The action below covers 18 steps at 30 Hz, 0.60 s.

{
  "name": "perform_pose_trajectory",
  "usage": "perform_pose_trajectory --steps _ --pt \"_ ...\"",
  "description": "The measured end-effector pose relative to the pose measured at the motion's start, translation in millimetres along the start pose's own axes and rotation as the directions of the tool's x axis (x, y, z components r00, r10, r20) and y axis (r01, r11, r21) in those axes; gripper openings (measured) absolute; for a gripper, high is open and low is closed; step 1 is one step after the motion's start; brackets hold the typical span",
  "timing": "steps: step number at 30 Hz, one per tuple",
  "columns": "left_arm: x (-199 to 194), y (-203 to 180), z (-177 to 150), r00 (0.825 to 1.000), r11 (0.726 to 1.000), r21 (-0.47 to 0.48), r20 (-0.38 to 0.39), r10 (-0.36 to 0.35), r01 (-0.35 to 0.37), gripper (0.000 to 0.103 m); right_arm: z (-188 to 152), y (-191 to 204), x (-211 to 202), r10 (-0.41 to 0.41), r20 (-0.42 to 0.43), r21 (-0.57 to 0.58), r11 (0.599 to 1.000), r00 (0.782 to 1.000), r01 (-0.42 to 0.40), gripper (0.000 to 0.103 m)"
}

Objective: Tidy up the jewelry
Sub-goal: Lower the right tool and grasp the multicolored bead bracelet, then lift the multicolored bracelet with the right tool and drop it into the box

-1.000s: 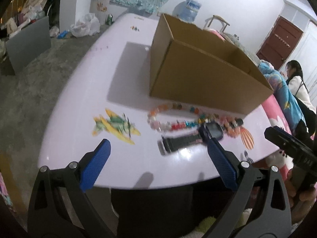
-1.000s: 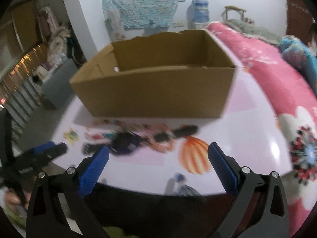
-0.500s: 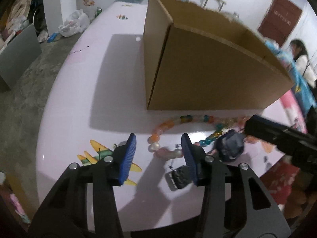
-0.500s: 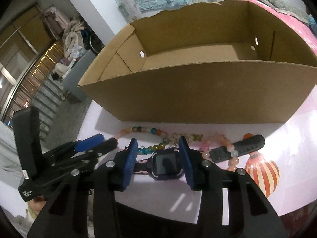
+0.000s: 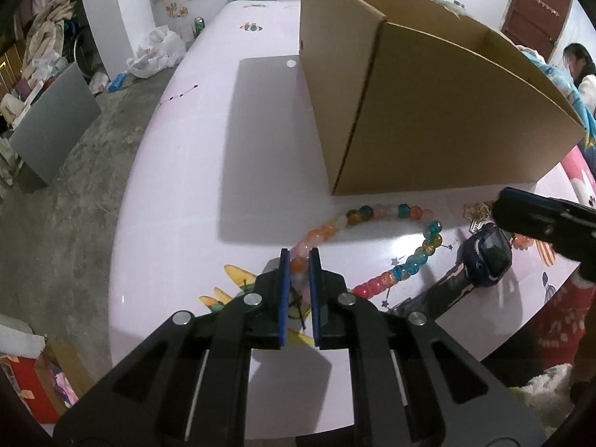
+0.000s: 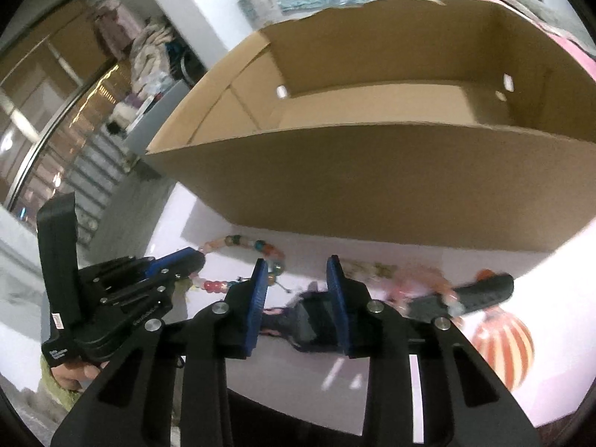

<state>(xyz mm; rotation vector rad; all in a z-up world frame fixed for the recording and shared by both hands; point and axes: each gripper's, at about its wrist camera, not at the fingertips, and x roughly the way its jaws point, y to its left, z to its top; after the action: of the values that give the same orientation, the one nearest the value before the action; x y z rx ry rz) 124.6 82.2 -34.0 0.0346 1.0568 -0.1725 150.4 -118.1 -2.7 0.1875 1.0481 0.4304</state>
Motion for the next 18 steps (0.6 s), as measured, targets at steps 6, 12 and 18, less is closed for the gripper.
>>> perform_pose_trajectory --steps 6,12,18 --pt "1.7 2.8 4.0 1.000 1.000 -0.005 -0.004 -0.009 0.009 0.009 8.9 23.2 27.7 -0.057 -0.056 -0.097 0.994 0.997 0.051 0.029" --pt "2.8 3.0 2.3 1.000 1.000 -0.009 -0.015 -0.014 0.014 0.009 8.3 32.8 45.3 -0.138 -0.098 -0.168 0.978 0.986 0.120 0.022" --pt "4.4 -3.0 5.1 1.000 1.000 0.009 -0.014 0.021 -0.020 0.009 4.9 38.7 43.7 -0.164 -0.089 -0.202 0.969 0.982 0.144 0.011"
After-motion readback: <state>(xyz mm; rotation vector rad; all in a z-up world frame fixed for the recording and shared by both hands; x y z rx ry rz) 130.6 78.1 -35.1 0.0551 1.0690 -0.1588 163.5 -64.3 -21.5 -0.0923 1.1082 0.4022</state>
